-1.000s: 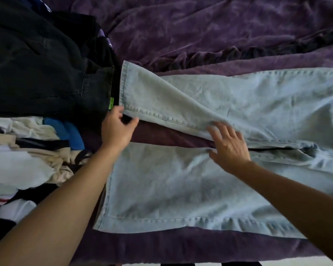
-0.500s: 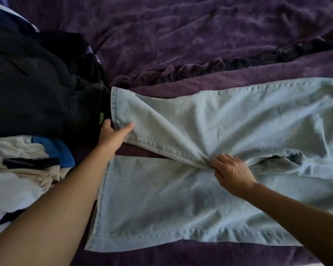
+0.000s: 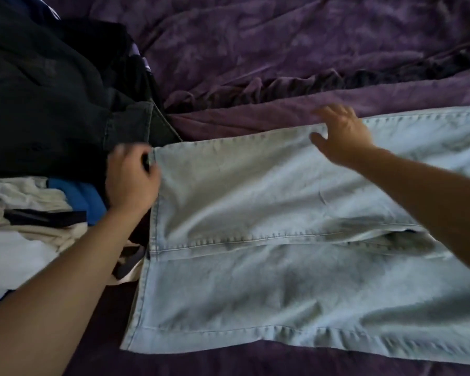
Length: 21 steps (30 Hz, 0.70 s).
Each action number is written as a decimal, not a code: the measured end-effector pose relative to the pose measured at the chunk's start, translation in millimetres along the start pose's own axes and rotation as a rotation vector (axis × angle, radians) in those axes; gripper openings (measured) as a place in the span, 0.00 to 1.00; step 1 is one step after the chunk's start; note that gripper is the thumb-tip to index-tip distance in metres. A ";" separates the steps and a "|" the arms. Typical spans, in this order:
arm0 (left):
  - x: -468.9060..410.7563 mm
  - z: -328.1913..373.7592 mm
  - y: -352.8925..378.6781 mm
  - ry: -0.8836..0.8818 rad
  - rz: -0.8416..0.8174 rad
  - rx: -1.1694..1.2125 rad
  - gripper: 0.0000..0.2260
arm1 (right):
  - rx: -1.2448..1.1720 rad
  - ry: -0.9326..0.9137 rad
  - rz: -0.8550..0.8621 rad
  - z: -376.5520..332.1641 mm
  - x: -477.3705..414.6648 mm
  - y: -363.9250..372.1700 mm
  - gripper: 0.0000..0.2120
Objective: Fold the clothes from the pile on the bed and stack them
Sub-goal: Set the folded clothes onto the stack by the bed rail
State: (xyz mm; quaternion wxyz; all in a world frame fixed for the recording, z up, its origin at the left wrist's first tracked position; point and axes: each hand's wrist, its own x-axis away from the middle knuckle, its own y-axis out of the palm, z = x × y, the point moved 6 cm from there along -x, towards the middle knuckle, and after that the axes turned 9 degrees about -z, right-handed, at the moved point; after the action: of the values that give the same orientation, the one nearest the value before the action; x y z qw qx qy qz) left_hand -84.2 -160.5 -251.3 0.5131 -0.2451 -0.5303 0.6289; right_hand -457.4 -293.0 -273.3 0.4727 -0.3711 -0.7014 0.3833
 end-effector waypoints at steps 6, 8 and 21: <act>-52.7 92.8 61.9 0.288 -0.456 -0.358 0.18 | 0.070 0.092 -0.142 33.3 -11.7 -1.0 0.17; -66.1 93.8 39.6 0.305 -0.331 -0.331 0.12 | 0.027 0.061 0.008 31.6 -8.7 -18.4 0.14; -3.7 88.4 25.2 0.379 -0.049 -0.158 0.07 | -0.125 -0.084 0.165 -5.0 29.7 7.9 0.22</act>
State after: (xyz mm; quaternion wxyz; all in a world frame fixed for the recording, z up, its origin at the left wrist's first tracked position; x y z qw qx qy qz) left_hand -168.0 -198.3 -247.3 0.5980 -0.3857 -0.4776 0.5153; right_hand -459.7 -262.4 -267.8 0.3854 -0.4401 -0.7102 0.3917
